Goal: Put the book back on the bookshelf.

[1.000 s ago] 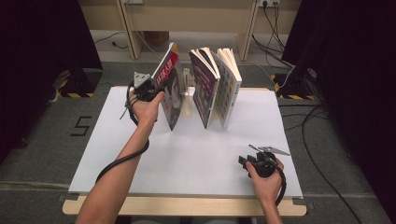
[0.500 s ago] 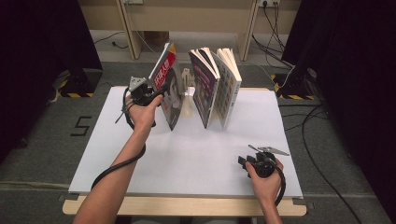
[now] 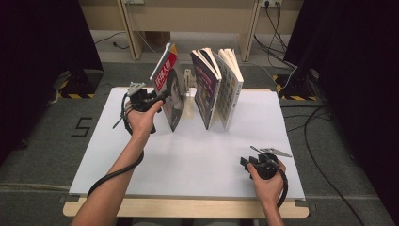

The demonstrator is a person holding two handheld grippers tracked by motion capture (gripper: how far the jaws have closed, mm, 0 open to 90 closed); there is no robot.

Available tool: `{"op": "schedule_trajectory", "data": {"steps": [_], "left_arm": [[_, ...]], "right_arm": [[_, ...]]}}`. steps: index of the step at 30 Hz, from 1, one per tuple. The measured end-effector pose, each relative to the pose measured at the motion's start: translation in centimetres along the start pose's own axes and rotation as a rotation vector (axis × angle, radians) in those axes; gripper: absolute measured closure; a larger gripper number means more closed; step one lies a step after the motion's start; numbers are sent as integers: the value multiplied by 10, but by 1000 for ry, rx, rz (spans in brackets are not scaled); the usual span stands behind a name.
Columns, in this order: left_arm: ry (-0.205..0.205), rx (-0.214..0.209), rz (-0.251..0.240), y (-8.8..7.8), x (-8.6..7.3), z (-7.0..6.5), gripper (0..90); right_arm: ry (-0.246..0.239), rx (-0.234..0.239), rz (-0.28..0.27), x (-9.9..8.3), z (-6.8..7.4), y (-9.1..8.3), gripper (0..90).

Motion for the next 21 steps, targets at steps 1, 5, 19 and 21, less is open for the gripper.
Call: {"op": "schedule_trajectory", "data": {"steps": [1, 5, 19, 21], "left_arm": [[-2, 3, 2, -1, 0, 0, 527], [-13, 5, 12, -2, -2, 2, 498], [-40, -18, 67, -13, -10, 2, 443], [-46, -26, 75, -14, -12, 3, 442]], "right_arm": [[1, 0, 0, 0, 0, 0, 563], [-1, -1, 0, 0, 0, 0, 563], [1, -6, -5, 0, -1, -1, 563], [-1, -7, -7, 1, -1, -1, 563]]}}
Point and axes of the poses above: each handheld gripper's, and its own axes: y roughly forward along the jaws, x roughly out of its top, z roughly to its left, the point moved 7 cm from there along y, roughly forward along the jaws, and after that the axes turned 9 degrees about z, right-handed, at the moved point
